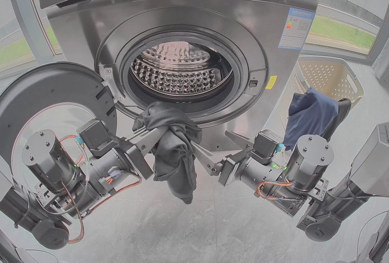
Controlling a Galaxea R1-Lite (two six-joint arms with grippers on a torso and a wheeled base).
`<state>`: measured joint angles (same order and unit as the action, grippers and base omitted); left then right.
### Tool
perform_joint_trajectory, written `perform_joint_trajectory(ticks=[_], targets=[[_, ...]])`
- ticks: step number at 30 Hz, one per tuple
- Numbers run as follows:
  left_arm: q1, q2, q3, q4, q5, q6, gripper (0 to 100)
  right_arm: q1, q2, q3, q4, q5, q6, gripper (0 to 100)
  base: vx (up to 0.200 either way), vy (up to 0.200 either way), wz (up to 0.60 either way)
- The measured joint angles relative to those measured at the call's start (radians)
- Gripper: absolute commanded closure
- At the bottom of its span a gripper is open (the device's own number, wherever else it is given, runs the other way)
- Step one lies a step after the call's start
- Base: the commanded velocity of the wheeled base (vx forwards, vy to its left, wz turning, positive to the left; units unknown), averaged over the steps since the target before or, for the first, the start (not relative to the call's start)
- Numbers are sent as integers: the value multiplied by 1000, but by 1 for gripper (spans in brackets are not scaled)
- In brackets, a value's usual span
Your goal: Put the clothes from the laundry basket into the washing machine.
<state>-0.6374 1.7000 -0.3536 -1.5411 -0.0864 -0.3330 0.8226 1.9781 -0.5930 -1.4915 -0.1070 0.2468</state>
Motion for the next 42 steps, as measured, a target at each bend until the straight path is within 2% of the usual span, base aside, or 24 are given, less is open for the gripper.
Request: perform_joint_trajectory(ticks=[6,8,13,18,42], targets=[[40,4,-55,0,19,-56,100,-14,-2,57,8,0,-1,0,0,0,0],[53,5,-69,0,29,-64,100,-21,1,66,10,0,-1,0,0,0,0],[62,5,-81,0,33,-66,100,-31,23,67,10,0,-4,0,0,0,0],[57,1,-83,0,34,-66,100,-46,64,38,0,0,-30,0,0,0,0],[19,-33,-89,0,41,-61,100,-58,312,-278,4,33,-104,0,0,0,0]])
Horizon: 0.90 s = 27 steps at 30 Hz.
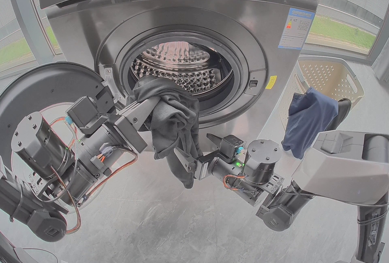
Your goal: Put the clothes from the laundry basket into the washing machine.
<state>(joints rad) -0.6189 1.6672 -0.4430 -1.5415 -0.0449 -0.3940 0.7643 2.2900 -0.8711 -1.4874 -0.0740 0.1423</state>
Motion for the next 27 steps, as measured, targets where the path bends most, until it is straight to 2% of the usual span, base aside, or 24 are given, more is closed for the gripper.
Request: perform_joint_trajectory(ticks=[5,6,13,17,21,27], targets=[[-1,-1,0,0,1,0,100,-12,52,-65,2,1,-3,0,0,0,0],[-1,-1,0,0,1,0,100,-15,62,-77,0,1,-3,100,0,0,0],[-1,-2,0,0,0,0,100,-24,99,-135,-11,1,-4,100,0,0,0],[0,-2,0,0,-1,-1,100,-24,100,-135,-16,0,-4,100,0,0,0],[5,0,1,0,0,-1,100,-18,74,-81,-21,0,-3,100,0,0,0],[16,5,0,0,0,-3,100,-14,-35,73,-21,-2,-2,100,0,0,0]])
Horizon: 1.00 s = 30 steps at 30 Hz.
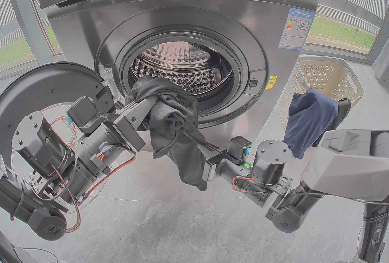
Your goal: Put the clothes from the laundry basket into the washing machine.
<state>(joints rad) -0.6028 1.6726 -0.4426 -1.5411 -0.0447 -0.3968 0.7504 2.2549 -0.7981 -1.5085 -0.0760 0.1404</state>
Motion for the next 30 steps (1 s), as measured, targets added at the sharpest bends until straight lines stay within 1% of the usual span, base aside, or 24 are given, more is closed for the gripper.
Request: perform_joint_trajectory(ticks=[3,6,10,13,20,27,28,30], targets=[[8,2,-1,0,0,0,100,-8,-69,78,2,-1,1,100,0,0,0],[14,4,-2,1,0,-1,100,-30,-136,155,6,-2,2,100,0,0,0],[18,6,-2,1,1,-1,100,-61,-196,222,6,-2,3,100,0,0,0],[19,6,0,1,9,-3,100,-69,-225,242,1,-2,7,100,0,0,0],[18,7,4,1,11,-3,100,-71,-248,251,0,-3,9,100,0,0,0],[12,1,-1,0,11,-3,100,-66,-204,231,-3,2,5,100,0,0,0],[11,1,-2,0,11,-3,100,-66,-191,225,-3,2,5,0,0,0,0],[10,-1,-2,0,11,-3,100,-65,-164,210,-4,3,4,0,0,0,0]])
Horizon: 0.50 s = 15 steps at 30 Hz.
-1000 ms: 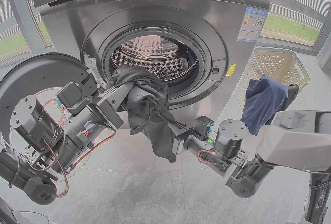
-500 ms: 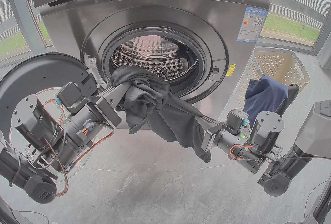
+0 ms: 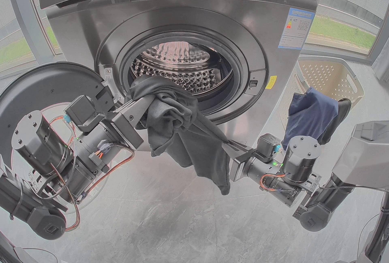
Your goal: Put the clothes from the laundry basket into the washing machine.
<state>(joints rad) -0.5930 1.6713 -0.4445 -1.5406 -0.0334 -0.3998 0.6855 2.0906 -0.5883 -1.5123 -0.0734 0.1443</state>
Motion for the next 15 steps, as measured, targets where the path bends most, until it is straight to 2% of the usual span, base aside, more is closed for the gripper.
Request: perform_joint_trajectory(ticks=[6,15], targets=[[-4,-3,0,-1,-1,0,100,12,88,-85,1,9,-4,0,0,0,0],[-5,-4,0,-1,-3,1,100,32,141,-194,15,50,-21,0,0,0,0]])
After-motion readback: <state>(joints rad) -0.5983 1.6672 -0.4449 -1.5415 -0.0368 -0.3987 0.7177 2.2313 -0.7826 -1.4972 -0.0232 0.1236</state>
